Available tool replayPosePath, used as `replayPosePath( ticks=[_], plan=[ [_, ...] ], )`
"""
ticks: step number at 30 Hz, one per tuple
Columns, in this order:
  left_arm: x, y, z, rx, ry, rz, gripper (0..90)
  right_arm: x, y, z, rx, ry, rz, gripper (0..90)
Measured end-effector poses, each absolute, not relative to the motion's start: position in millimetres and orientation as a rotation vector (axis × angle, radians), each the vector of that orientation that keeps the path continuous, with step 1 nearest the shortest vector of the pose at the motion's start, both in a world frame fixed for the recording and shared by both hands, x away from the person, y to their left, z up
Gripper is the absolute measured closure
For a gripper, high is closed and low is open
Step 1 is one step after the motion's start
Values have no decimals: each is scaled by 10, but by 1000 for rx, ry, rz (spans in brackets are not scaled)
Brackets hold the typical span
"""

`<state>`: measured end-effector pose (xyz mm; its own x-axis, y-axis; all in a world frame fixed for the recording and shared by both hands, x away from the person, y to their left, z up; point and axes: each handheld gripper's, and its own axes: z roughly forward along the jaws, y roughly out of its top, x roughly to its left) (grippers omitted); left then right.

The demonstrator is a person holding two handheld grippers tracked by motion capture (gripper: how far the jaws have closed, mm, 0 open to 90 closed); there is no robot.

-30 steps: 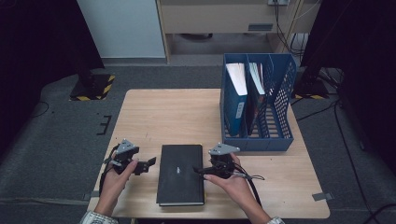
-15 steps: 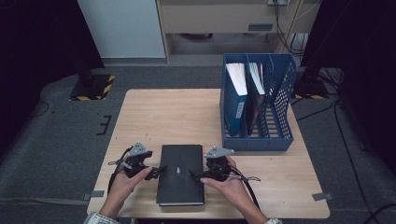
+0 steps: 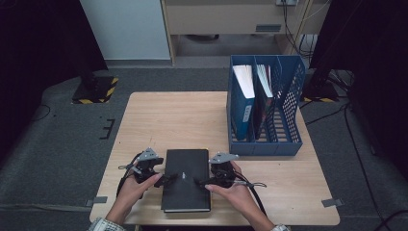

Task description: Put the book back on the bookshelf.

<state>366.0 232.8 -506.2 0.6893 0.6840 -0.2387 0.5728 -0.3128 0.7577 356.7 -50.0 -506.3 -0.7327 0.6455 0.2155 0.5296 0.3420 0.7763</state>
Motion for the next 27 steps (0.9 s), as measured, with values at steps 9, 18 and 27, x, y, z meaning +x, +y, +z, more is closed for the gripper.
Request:
replayPosePath(
  ticks=[9, 18, 27],
  plan=[
    [3695, 2282, -5099, 1996, 956, 105, 23, 3598, -464, -5112, 1129, 2471, 1394, 37],
    [3730, 2232, -5118, 1994, 937, 79, 14, 3604, -449, -5130, 1156, 2469, 1409, 24],
    [3710, 2205, -5068, 2010, 953, 119, 28, 3599, -451, -5126, 1157, 2472, 1408, 25]
  ],
)
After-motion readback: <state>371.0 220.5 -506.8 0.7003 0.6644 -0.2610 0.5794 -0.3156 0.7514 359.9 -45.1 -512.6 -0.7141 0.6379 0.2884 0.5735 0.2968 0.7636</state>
